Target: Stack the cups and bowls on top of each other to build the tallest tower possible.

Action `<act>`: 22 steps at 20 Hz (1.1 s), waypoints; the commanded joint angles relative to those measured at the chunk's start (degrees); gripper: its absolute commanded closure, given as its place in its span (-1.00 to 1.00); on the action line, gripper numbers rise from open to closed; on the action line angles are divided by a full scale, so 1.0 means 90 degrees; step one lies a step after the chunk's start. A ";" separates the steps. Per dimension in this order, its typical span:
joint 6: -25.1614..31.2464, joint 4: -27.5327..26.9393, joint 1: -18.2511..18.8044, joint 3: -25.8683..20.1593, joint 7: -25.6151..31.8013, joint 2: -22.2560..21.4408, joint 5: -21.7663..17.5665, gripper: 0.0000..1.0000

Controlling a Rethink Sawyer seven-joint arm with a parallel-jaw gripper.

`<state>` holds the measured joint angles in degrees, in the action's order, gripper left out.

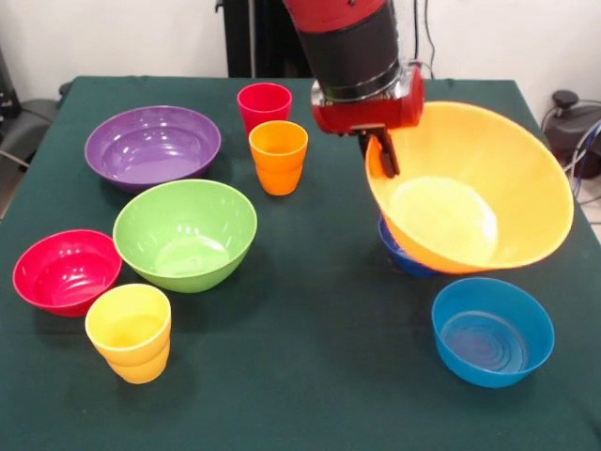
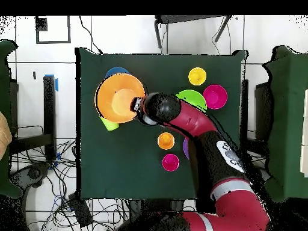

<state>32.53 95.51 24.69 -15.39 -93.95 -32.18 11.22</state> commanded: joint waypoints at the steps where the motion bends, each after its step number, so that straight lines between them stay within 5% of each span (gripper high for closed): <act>1: 0.0077 -0.1361 -0.0178 0.0017 0.0038 0.0721 -0.0641 1.00; 7: 0.0442 -0.1909 -0.0089 0.0176 0.0380 0.0887 -0.1149 1.00; 22: -0.0770 -0.1832 0.0738 -0.0444 0.0681 0.1649 -0.1979 1.00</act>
<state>31.30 81.02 29.60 -14.76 -93.95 -22.20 -0.04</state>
